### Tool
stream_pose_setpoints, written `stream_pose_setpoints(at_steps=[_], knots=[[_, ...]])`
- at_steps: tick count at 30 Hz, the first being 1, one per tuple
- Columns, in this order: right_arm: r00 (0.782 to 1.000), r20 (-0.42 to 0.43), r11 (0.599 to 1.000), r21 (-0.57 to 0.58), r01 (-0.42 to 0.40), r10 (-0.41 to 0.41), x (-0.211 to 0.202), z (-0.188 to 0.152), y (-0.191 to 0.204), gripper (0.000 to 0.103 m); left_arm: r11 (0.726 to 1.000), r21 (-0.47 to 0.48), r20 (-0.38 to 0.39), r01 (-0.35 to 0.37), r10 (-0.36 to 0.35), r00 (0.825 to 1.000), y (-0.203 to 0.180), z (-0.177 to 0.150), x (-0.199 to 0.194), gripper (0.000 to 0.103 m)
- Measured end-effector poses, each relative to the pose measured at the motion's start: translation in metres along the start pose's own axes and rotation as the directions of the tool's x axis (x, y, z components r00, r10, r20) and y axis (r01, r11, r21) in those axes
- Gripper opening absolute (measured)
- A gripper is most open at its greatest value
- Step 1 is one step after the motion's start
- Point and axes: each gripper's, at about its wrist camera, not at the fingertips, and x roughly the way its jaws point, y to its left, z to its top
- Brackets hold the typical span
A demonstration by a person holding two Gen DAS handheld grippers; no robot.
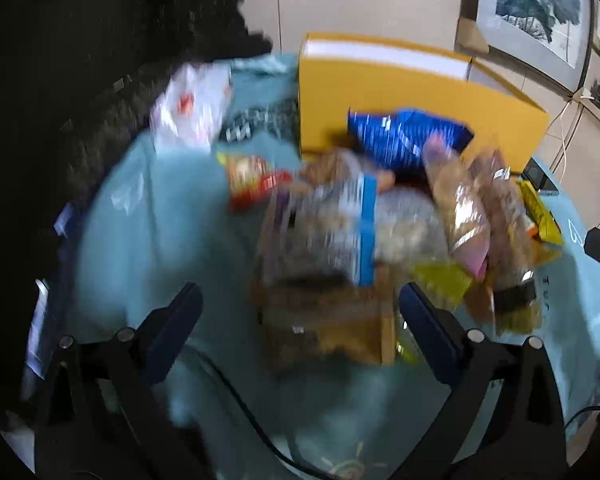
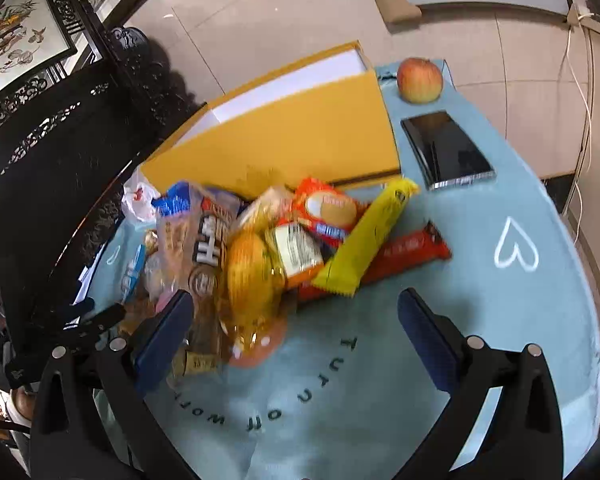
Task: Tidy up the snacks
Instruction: 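Grasp brown biscuit stick bag with right tool from the pile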
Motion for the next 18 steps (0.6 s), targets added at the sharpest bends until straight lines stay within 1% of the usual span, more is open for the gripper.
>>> stream_pose_setpoints(at_steps=[2, 5, 8, 10, 11, 12, 13, 14, 16, 18], knots=[[1.000, -0.015, 1.000, -0.001, -0.006, 0.006, 0.002, -0.005, 0.002, 0.102, 1.000, -0.005, -0.021, -0.016, 0.016, 1.000, 0.001, -0.006, 0.007, 0.100], [1.000, -0.030, 1.000, -0.015, -0.006, 0.005, 0.005, -0.012, 0.006, 0.102, 0.999, -0.029, -0.044, 0.026, -0.027, 0.999, -0.003, -0.009, 0.014, 0.100], [0.999, -0.045, 1.000, -0.019, -0.008, 0.008, 0.009, -0.018, 0.007, 0.102, 0.998, -0.042, -0.052, 0.047, -0.049, 0.997, -0.007, -0.008, 0.023, 0.099], [0.998, -0.058, 1.000, -0.019, -0.014, 0.013, 0.011, -0.020, 0.008, 0.102, 0.996, -0.060, -0.071, 0.065, -0.069, 0.995, -0.007, -0.010, 0.035, 0.087], [0.998, -0.062, 1.000, -0.020, -0.014, 0.013, 0.012, -0.021, 0.008, 0.102, 0.993, -0.080, -0.062, 0.086, -0.091, 0.994, -0.006, -0.011, 0.036, 0.080], [0.998, -0.067, 1.000, -0.024, -0.014, 0.012, 0.012, -0.021, 0.009, 0.102, 0.990, -0.095, -0.054, 0.103, -0.109, 0.993, -0.005, -0.012, 0.035, 0.069], [0.998, -0.069, 0.999, -0.029, -0.014, 0.012, 0.012, -0.022, 0.010, 0.102, 0.988, -0.097, -0.050, 0.117, -0.122, 0.991, -0.005, -0.013, 0.034, 0.060], [0.998, -0.068, 0.999, -0.038, -0.011, 0.009, 0.013, -0.022, 0.013, 0.102, 0.988, -0.090, -0.052, 0.124, -0.129, 0.990, -0.006, -0.013, 0.032, 0.056], [0.997, -0.075, 0.998, -0.069, -0.009, 0.004, 0.014, -0.022, 0.021, 0.102, 0.992, -0.072, -0.060, 0.108, -0.113, 0.992, -0.008, -0.016, 0.028, 0.055], [0.997, -0.081, 0.993, -0.115, -0.028, 0.019, 0.017, -0.021, 0.036, 0.102, 0.990, -0.072, -0.056, 0.122, -0.126, 0.990, -0.008, -0.020, 0.024, 0.055]])
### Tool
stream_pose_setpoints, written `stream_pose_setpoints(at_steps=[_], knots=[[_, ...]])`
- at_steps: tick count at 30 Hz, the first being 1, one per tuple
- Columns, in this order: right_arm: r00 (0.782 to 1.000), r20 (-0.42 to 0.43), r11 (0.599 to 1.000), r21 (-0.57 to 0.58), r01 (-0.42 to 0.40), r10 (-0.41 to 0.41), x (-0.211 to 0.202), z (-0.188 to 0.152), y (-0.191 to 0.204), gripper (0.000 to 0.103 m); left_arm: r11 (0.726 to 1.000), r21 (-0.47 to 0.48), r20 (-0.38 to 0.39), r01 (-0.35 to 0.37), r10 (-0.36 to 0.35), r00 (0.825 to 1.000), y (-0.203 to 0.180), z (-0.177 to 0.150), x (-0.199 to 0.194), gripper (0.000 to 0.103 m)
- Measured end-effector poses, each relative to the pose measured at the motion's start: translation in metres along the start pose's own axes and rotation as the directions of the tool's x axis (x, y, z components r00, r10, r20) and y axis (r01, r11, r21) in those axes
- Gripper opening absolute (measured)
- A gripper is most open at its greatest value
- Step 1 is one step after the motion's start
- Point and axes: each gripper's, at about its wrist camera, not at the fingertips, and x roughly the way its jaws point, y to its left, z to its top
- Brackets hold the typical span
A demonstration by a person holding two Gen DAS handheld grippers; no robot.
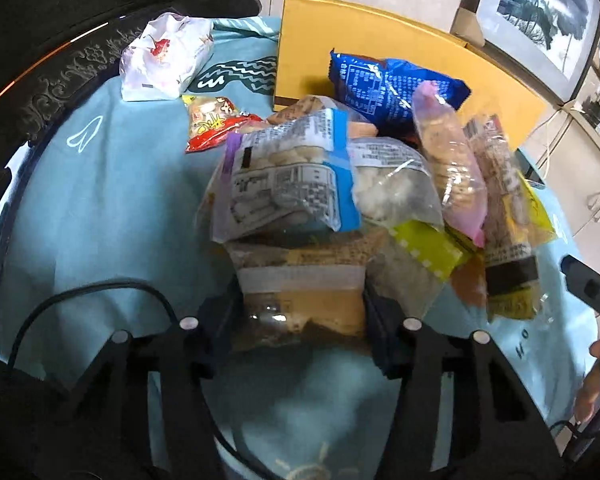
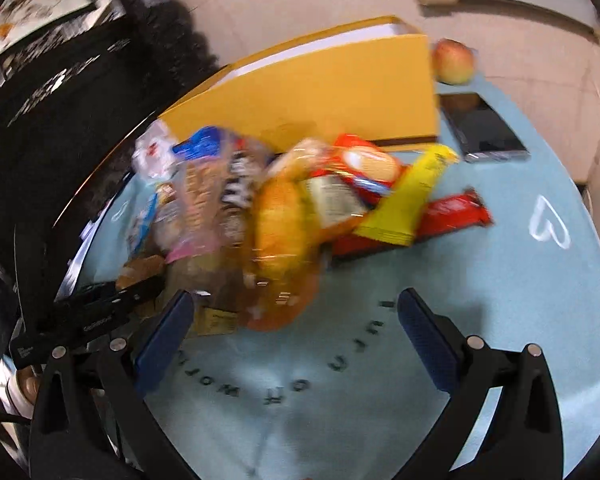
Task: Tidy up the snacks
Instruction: 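Grasp brown biscuit stick bag with right tool from the pile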
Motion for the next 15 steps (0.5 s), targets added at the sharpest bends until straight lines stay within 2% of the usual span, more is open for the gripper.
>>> stream_pose_setpoints(at_steps=[4, 8, 12, 15], knots=[[0.999, 0.026, 0.992, -0.122, 0.038, -0.035, 0.009, 0.008, 0.037, 0.102, 1.000, 0.008, 0.002, 0.024, -0.024, 1.000, -0.001, -0.003, -0.007, 0.055], [0.992, 0.082, 0.953, -0.278, 0.120, -0.101, 0.017, 0.013, 0.075, 0.088, 0.999, 0.013, 0.004, 0.034, -0.034, 0.999, 0.001, -0.002, -0.009, 0.055], [0.991, 0.081, 0.956, -0.264, 0.126, -0.108, 0.022, 0.022, 0.073, 0.069, 0.998, -0.002, -0.002, 0.057, -0.057, 0.998, 0.005, -0.001, -0.007, 0.055], [0.993, 0.081, 0.974, -0.202, 0.103, -0.088, 0.014, 0.029, 0.057, 0.067, 0.998, -0.002, -0.009, 0.064, -0.064, 0.998, 0.007, -0.001, -0.004, 0.055]])
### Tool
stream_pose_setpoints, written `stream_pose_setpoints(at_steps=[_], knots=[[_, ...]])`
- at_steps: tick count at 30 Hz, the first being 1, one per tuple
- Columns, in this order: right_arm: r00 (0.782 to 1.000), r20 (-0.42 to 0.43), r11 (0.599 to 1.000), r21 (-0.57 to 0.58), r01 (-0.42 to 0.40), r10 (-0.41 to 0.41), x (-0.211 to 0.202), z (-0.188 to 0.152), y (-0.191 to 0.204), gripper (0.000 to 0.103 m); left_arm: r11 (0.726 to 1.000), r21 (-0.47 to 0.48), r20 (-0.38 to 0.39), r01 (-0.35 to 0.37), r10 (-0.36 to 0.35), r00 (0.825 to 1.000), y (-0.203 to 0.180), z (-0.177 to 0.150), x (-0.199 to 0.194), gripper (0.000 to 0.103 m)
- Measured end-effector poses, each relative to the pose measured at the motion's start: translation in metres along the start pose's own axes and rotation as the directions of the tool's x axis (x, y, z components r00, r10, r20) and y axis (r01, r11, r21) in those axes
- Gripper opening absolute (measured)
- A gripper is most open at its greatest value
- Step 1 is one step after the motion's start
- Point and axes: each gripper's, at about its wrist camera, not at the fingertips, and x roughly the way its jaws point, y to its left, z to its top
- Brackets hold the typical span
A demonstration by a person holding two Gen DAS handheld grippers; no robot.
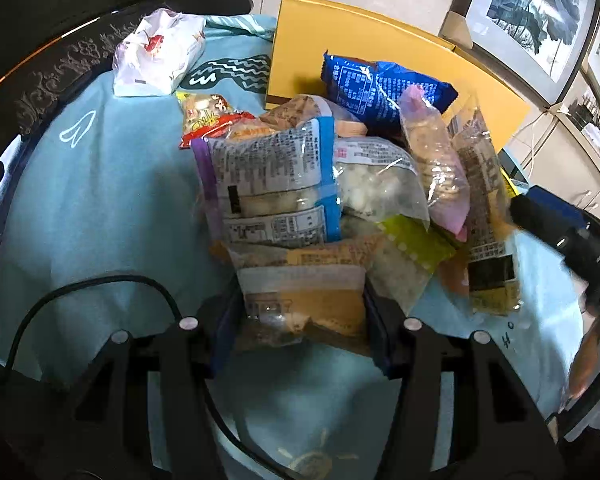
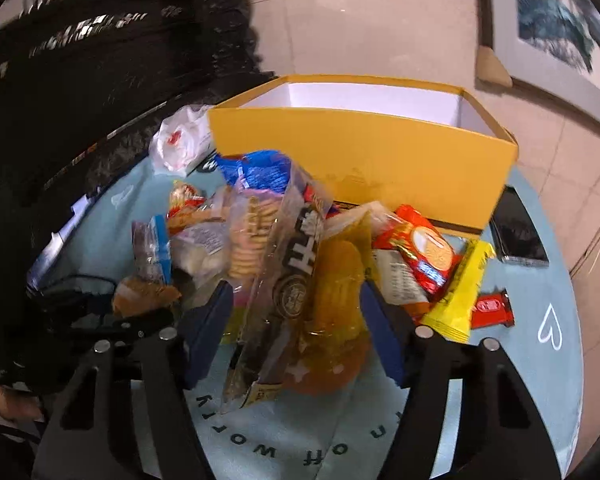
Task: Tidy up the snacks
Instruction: 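Grasp brown biscuit stick bag with right tool from the pile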
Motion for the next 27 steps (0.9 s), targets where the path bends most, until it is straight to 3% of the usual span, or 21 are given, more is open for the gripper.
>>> stream_pose_setpoints(at_steps=[4, 7, 10, 15, 17, 20, 27], knots=[[0.998, 0.051, 0.999, -0.015, 0.028, -0.028, -0.019, -0.004, -0.015, 0.067, 1.000, -0.009, -0.001, 0.015, -0.015, 1.000, 0.004, 0.001, 0.002, 0.056], [0.997, -0.008, 0.997, -0.020, -0.070, 0.070, -0.016, -0.011, -0.013, 0.067, 1.000, -0.010, 0.000, 0.011, -0.011, 1.000, 0.004, 0.002, 0.005, 0.056], [0.994, -0.031, 0.992, -0.062, -0.109, 0.108, -0.007, -0.014, 0.001, 0.066, 1.000, -0.009, 0.003, 0.008, -0.008, 1.000, 0.003, 0.002, 0.005, 0.056], [0.991, -0.080, 0.989, -0.096, -0.111, 0.104, 0.009, -0.013, 0.016, 0.051, 1.000, -0.008, 0.002, 0.016, -0.016, 1.000, 0.004, 0.002, 0.005, 0.056], [0.990, -0.131, 0.995, -0.068, -0.069, 0.059, 0.027, -0.013, 0.011, 0.042, 1.000, -0.007, 0.003, 0.015, -0.015, 1.000, 0.004, 0.002, 0.006, 0.056], [0.982, -0.180, 0.997, -0.029, -0.065, 0.059, 0.048, -0.015, 0.004, 0.034, 1.000, -0.008, 0.006, 0.018, -0.018, 1.000, 0.005, 0.002, 0.008, 0.057], [0.981, -0.149, 0.992, 0.051, -0.119, 0.125, 0.029, -0.014, -0.010, 0.027, 0.999, -0.014, 0.005, 0.034, -0.034, 0.999, 0.005, 0.000, 0.001, 0.056]])
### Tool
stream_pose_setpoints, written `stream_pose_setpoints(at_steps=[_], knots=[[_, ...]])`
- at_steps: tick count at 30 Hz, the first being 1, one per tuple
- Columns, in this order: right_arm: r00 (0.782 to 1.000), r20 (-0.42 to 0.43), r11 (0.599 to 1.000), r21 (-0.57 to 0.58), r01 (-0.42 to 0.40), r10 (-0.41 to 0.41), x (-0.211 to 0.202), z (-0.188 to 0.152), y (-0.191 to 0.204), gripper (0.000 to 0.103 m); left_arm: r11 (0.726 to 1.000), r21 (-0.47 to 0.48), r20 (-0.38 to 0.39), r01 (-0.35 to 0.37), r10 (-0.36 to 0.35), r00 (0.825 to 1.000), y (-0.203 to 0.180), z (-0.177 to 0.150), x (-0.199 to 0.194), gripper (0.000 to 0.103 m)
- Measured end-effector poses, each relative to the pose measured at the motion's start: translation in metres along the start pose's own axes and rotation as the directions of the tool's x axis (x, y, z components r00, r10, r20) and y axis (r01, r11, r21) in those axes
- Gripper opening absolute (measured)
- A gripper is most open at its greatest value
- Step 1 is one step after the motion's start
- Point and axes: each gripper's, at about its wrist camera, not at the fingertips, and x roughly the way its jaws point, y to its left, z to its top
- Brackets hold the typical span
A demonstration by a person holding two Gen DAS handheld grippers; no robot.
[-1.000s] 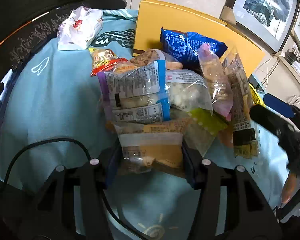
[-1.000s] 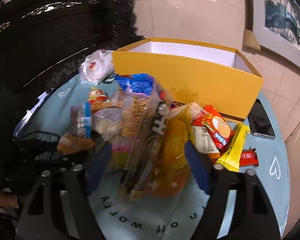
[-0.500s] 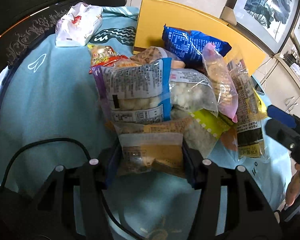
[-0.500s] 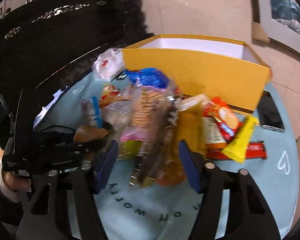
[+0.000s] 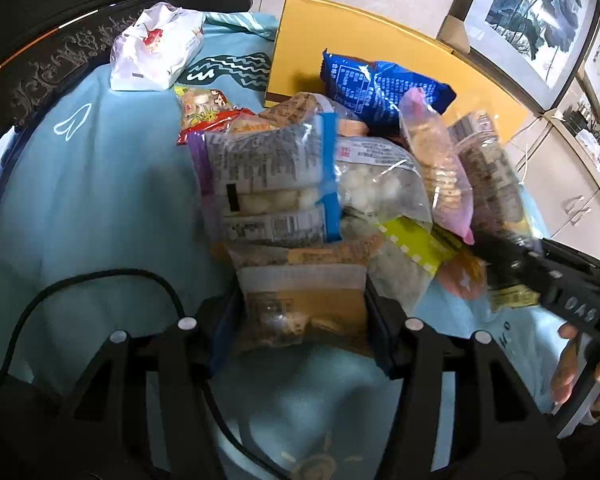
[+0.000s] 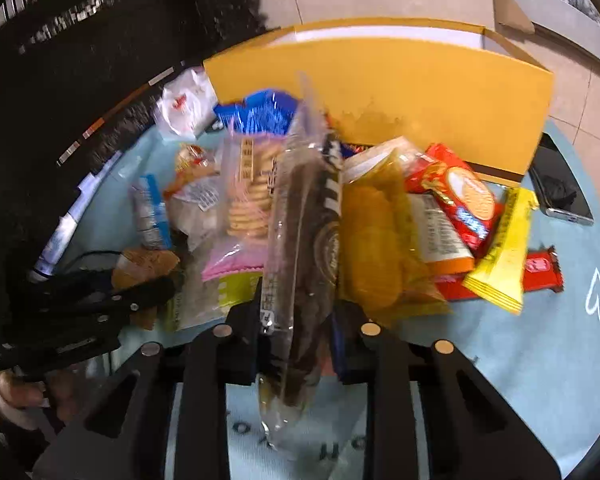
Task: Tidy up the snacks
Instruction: 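Grasp brown biscuit stick bag with right tool from the pile, then drop biscuit stick bag from right tool into the yellow box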
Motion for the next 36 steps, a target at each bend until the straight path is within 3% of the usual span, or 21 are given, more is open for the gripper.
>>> stream_pose_setpoints(at_steps=[9, 19, 23, 27, 31, 36], knots=[[0.994, 0.079, 0.995, 0.069, -0.077, 0.072, -0.046, -0.013, -0.022, 0.027, 0.999, 0.044, 0.005, 0.003, -0.004, 1.000, -0.018, -0.004, -0.026, 0.056], [0.960, 0.268, 0.995, 0.039, -0.092, 0.078, -0.117, -0.002, -0.033, 0.027, 0.989, 0.143, 0.157, -0.041, 0.018, 0.987, -0.058, 0.022, -0.083, 0.056], [0.939, 0.339, 0.997, 0.020, -0.076, 0.064, -0.137, 0.024, -0.037, 0.027, 0.982, 0.179, 0.252, -0.067, 0.020, 0.967, -0.083, 0.060, -0.101, 0.057], [0.916, 0.400, 0.999, 0.025, -0.042, 0.028, -0.143, 0.062, -0.048, 0.027, 0.982, 0.178, 0.288, -0.069, 0.015, 0.957, -0.107, 0.116, -0.090, 0.057], [0.912, 0.410, 0.999, 0.041, -0.018, -0.001, -0.126, 0.094, -0.056, 0.027, 0.986, 0.156, 0.275, -0.061, 0.016, 0.961, -0.126, 0.172, -0.061, 0.057], [0.911, 0.404, 0.996, 0.047, 0.074, -0.086, -0.091, 0.135, -0.069, 0.028, 0.988, 0.133, 0.234, -0.076, 0.043, 0.971, -0.130, 0.217, -0.011, 0.057]])
